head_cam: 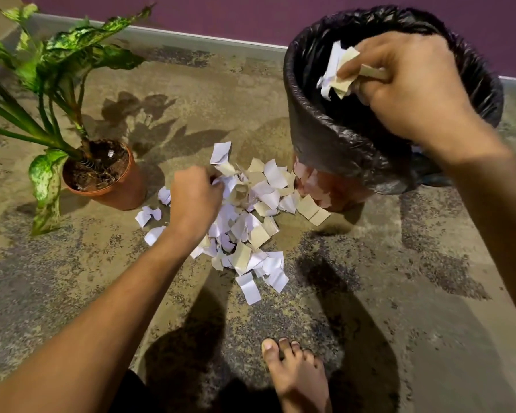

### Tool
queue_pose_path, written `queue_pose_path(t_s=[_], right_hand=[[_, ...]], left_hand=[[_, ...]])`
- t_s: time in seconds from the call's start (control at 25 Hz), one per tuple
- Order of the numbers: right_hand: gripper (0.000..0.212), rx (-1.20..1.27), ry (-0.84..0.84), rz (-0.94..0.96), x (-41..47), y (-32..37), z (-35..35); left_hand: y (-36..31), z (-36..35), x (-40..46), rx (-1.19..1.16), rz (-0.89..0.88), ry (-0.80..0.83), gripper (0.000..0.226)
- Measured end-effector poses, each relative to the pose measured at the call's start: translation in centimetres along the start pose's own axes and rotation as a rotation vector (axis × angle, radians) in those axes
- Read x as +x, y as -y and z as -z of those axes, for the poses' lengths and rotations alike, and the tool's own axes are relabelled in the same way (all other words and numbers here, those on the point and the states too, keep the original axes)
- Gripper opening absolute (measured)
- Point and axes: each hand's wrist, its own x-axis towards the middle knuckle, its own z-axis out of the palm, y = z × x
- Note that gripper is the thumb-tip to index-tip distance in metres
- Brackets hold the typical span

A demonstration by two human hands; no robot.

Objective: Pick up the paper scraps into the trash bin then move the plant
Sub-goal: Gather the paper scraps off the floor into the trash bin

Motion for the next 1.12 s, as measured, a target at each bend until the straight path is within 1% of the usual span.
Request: queue_pose_path(t_s=[0.04,0.08,0.12,0.16,0.2,0.24,0.28,0.32,0.36,0.4,0.44,0.48,0.56,0.6,0.64,0.68,0.72,0.76,0.8,0.84,0.88,0.92,0.96,1.0,1.04,1.08,1.12], right_hand=[[0.052,-0.072,-0.008,-0.005,0.6,-0.3,0.6],[0.051,-0.082,-0.018,-0.059,-0.9,-0.8,-2.0],[0.051,0.013,0.031,-0.071,-0.1,-0.9,-0.5],[0.054,0.021,0.085,-0.092,2.5,-1.0,4.4],[0.059,-0.137,0.023,-0.036,6.0,-0.5,10.8],[0.067,-0.281,-0.086,0.009,9.0,-0.1,17.7],[0.075,-0.351,-0.274,0.022,11.2,0.6,24.1],[0.079,-0.197,-0.489,0.022,12.0,0.0,29.5],[0.075,-0.069,-0.62,0.032,11.4,-1.4,32.5],[0.064,-0.112,-0.643,0.051,9.6,-1.4,35.4],[0.056,-0.058,-0.763,0.034,7.1,-0.9,35.9],[0.051,0.051,-0.918,0.019,2.4,-0.4,32.8],[0.046,-0.024,-1.106,0.119,-0.1,-0.9,35.5],[0.042,-0.048,-0.953,0.184,1.0,-0.1,37.7],[0.035,-0.059,-1.076,0.197,2.2,-0.6,37.3],[0.027,-0.013,-1.148,0.174,3.5,-0.1,36.5],[0.024,-0.076,-1.109,0.163,3.0,0.7,32.4],[0.026,-0.065,-0.947,0.029,0.9,-0.2,27.2],[0.03,-0.276,-0.69,-0.047,-0.4,-1.0,21.0],[0.04,-0.303,-0.405,-0.019,-0.3,-0.9,13.2],[0.05,-0.312,-0.213,-0.079,-0.4,-0.5,6.6],[0.053,-0.227,-0.098,-0.127,-0.6,0.0,1.6],[0.055,-0.11,-0.028,-0.111,-0.4,-0.4,-0.7],[0.06,-0.081,0.011,-0.079,-0.1,-0.8,-0.3],[0.066,-0.154,-0.016,-0.1,0.2,-0.3,0.9],[0.075,-0.227,-0.125,-0.109,1.3,0.2,3.9],[0.086,-0.266,-0.242,-0.067,2.5,0.8,7.6]], left_hand=[[-0.9,0.5,0.3,-0.054,-0.002,-0.038,0.015],[-1.8,1.0,0.5,-0.113,-0.012,-0.078,0.015],[-2.9,1.6,0.6,-0.173,-0.032,-0.118,0.014],[-4.0,2.2,0.8,-0.23,-0.06,-0.163,0.014],[-5.1,2.9,0.9,-0.287,-0.092,-0.211,0.013],[-6.3,3.6,0.9,-0.345,-0.128,-0.26,0.013],[-7.6,4.3,1.0,-0.397,-0.17,-0.304,0.013],[-8.9,4.8,1.1,-0.444,-0.214,-0.336,0.013],[-10.2,5.2,1.4,-0.479,-0.253,-0.354,0.013],[-11.5,5.4,1.8,-0.498,-0.288,-0.362,0.013],[-12.7,5.5,2.2,-0.499,-0.322,-0.358,0.013],[-13.8,5.4,2.6,-0.48,-0.349,-0.34,0.015],[-15.4,5.0,3.3,-0.416,-0.378,-0.259,0.021],[-15.9,4.7,3.4,-0.381,-0.393,-0.222,0.028],[-16.0,4.4,3.4,-0.346,-0.417,-0.202,0.035],[-15.8,4.3,3.4,-0.318,-0.439,-0.198,0.039],[-15.3,4.4,3.4,-0.303,-0.447,-0.203,0.041],[-14.5,4.5,3.2,-0.301,-0.433,-0.204,0.042],[-13.4,4.6,3.0,-0.303,-0.4,-0.192,0.043],[-11.9,4.5,2.7,-0.308,-0.355,-0.167,0.043],[-10.2,4.3,2.1,-0.311,-0.304,-0.135,0.043],[-8.2,4.0,1.4,-0.306,-0.245,-0.105,0.043],[-6.1,3.5,0.6,-0.286,-0.183,-0.079,0.042],[-4.1,3.0,-0.1,-0.238,-0.129,-0.041,0.042],[-2.2,2.4,-0.7,-0.161,-0.087,0.025,0.043],[-0.4,1.7,-1.0,-0.065,-0.056,0.123,0.046],[1.3,1.2,-1.1,0.025,-0.029,0.235,0.05]])
